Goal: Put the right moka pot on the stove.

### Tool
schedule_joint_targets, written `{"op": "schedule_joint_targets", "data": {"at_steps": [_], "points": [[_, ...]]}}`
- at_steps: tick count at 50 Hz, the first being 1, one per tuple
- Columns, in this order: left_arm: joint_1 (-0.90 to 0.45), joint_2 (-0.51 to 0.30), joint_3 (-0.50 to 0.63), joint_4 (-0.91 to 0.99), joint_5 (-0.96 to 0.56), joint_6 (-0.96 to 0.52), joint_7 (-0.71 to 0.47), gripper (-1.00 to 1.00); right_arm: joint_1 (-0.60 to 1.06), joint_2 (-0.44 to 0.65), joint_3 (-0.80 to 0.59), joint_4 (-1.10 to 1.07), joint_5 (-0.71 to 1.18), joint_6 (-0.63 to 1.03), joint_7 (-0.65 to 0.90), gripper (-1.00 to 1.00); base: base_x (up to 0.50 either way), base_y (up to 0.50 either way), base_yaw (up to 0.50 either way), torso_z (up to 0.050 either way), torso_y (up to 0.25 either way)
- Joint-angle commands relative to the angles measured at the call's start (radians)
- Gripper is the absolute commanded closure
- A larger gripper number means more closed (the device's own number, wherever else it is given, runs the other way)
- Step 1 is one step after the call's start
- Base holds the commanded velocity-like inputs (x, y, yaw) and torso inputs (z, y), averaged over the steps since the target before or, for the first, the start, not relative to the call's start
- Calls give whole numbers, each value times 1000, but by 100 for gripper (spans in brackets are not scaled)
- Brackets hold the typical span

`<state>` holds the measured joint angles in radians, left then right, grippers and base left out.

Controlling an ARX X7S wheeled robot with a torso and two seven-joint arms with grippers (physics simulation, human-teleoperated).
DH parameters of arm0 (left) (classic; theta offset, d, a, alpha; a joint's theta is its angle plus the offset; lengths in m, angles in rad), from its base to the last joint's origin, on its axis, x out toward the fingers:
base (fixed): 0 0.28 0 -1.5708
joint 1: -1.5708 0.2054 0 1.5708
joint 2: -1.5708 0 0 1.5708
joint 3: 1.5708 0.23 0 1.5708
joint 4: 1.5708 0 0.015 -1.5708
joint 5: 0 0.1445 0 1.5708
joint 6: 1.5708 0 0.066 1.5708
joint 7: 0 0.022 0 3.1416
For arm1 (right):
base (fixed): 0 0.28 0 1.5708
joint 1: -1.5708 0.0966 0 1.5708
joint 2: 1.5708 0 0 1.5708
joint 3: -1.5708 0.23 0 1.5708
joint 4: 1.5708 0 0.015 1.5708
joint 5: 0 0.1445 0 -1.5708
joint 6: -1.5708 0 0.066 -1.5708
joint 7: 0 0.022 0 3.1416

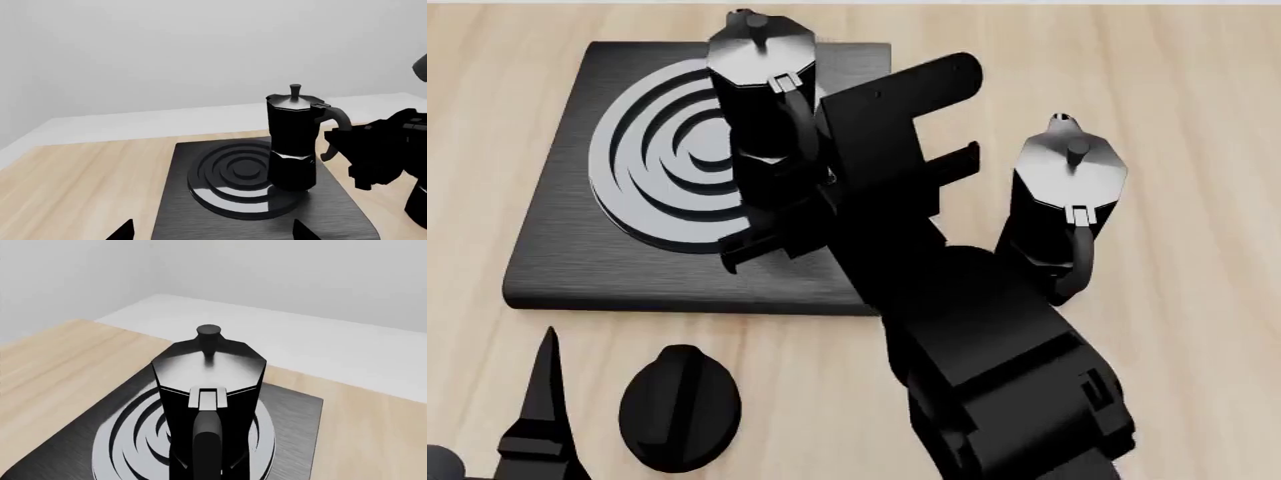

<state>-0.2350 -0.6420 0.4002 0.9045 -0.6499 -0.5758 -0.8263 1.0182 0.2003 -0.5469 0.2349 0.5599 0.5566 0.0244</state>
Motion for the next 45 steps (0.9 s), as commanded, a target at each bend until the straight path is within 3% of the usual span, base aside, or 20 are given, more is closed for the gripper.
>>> {"op": "schedule_joint_targets", "data": {"at_steps": [1,39,45], "points": [[2,-2,2,-1,1,6,0,-100,51,-46,-10,75,-28,-42,-28,100,0,0,0,0,0],[-2,-9,8,-4,-8,16,-1,-100,220,-190,-79,512,-52,-268,-128,100,0,0,0,0,1],[-5,-11,9,-3,-14,14,0,-100,285,-199,-223,642,73,-370,-119,100,0,0,0,0,0]]}}
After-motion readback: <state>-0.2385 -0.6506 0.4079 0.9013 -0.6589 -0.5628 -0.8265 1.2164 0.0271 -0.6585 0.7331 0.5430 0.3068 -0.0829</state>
